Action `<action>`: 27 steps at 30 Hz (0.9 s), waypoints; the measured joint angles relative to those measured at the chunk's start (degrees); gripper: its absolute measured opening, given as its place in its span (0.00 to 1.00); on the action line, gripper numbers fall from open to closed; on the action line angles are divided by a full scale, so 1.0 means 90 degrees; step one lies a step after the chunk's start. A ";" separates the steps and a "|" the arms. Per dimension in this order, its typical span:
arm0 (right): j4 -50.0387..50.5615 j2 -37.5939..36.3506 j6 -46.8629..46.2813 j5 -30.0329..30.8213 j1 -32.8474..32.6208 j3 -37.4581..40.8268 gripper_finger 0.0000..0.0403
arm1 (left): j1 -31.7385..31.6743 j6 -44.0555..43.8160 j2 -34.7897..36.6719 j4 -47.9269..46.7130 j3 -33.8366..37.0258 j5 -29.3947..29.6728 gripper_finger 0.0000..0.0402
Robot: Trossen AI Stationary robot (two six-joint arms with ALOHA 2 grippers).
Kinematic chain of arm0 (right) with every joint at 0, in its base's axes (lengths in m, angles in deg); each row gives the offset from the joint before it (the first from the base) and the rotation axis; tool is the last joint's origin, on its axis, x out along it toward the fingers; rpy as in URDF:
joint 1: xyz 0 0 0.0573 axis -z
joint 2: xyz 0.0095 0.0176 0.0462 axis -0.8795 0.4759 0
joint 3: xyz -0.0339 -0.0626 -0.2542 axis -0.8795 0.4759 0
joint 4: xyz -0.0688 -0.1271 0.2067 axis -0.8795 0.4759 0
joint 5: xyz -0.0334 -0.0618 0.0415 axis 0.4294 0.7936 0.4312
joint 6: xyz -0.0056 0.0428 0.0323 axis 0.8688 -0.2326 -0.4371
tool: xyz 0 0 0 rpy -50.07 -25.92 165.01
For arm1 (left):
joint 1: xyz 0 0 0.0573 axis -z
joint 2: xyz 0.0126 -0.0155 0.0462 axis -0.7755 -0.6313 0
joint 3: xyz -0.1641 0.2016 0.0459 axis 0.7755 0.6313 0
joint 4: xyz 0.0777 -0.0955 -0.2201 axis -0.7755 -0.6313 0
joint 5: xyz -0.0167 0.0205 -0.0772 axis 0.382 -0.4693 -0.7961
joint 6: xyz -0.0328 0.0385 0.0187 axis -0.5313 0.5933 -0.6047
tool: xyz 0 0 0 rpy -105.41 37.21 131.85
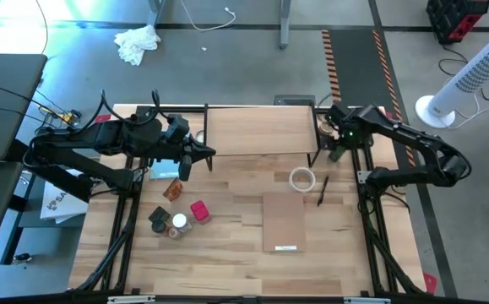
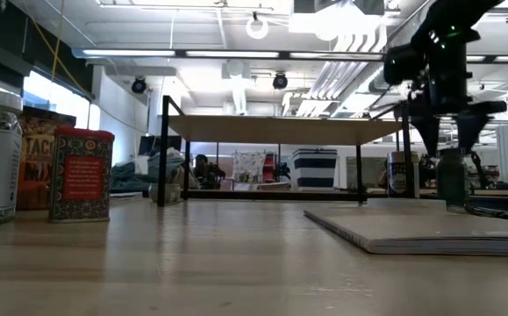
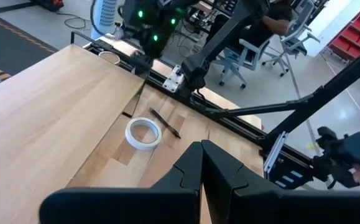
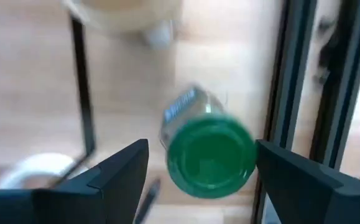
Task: Shelf spices
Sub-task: Move the green seasoning bottle to the middle left of the table
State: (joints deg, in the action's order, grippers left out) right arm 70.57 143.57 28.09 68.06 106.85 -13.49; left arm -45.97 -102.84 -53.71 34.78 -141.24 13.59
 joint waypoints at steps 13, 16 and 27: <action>-0.0287 0.0108 0.2913 -0.0336 0.0324 0.0437 0.72 | 0.0000 -0.0110 0.0000 -0.0026 0.0000 -0.0204 0.00; -0.0368 0.0108 0.3485 -0.0347 0.0350 0.0549 0.72 | 0.0000 -0.0163 0.0000 -0.0026 0.0000 -0.0256 0.00; -0.1012 0.0229 0.3384 -0.0597 0.0402 0.0795 0.72 | 0.0000 -0.0447 0.0000 -0.0026 0.0000 -0.0262 0.00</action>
State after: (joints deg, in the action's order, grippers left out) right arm 61.46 145.63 58.55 62.69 110.47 -6.34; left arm -45.97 -106.87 -53.71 34.55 -141.24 11.24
